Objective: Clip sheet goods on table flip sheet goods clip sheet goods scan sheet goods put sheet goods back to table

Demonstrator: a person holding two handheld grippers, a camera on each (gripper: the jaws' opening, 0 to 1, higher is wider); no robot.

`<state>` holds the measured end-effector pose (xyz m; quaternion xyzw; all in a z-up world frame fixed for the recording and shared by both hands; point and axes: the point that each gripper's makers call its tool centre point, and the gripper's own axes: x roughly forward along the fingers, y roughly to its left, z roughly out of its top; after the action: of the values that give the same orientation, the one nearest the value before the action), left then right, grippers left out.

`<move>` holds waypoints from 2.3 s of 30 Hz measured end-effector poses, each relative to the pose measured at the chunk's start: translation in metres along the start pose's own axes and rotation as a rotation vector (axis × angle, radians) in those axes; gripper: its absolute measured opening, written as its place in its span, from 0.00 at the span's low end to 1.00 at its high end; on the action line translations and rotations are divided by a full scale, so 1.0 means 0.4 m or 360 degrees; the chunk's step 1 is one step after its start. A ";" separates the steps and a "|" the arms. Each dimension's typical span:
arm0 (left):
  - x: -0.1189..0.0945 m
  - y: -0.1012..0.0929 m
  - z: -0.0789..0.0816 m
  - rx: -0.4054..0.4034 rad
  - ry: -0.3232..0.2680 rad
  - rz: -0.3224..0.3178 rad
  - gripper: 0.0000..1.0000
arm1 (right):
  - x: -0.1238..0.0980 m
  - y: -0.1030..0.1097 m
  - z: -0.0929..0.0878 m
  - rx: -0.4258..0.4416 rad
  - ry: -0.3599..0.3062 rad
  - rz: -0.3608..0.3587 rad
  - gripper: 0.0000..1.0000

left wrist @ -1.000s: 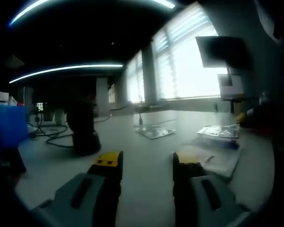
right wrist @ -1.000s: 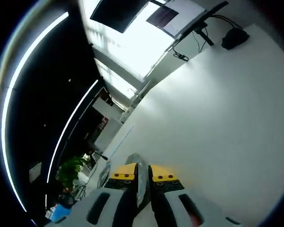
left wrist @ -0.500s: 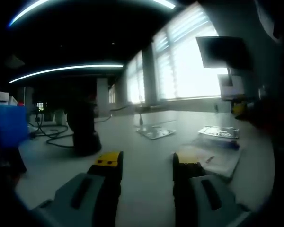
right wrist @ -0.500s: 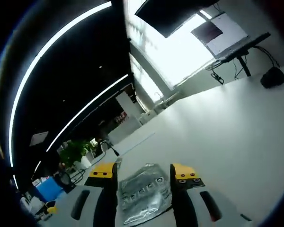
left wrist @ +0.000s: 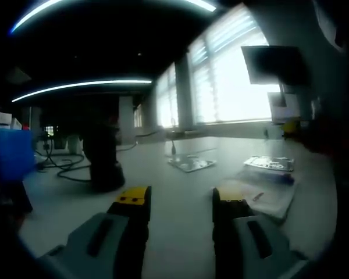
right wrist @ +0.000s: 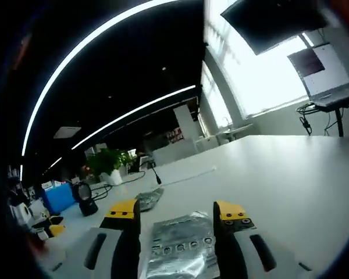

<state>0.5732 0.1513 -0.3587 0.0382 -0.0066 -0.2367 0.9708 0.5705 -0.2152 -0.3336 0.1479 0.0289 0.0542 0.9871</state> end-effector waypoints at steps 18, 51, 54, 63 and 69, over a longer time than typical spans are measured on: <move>-0.002 0.006 -0.001 -0.0003 -0.0007 0.0008 0.34 | 0.058 0.081 -0.108 -0.0560 0.0477 0.0870 0.65; -0.003 0.008 -0.001 -0.0006 -0.0004 0.0013 0.34 | 0.083 0.058 -0.251 -0.0836 0.0810 0.1189 0.75; -0.003 0.007 -0.002 -0.0006 -0.0003 0.0011 0.34 | 0.080 0.056 -0.245 -0.0797 0.0786 0.1168 0.76; -0.002 0.006 -0.002 -0.0006 -0.0002 0.0010 0.34 | 0.069 0.058 -0.245 -0.0774 0.0762 0.1102 0.76; -0.001 0.007 -0.004 -0.0005 0.0000 0.0009 0.34 | 0.051 0.070 -0.244 -0.0744 0.0729 0.1039 0.76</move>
<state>0.5740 0.1541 -0.3600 0.0366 -0.0062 -0.2338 0.9716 0.5810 -0.1581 -0.4193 -0.0931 0.1852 0.3984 0.8935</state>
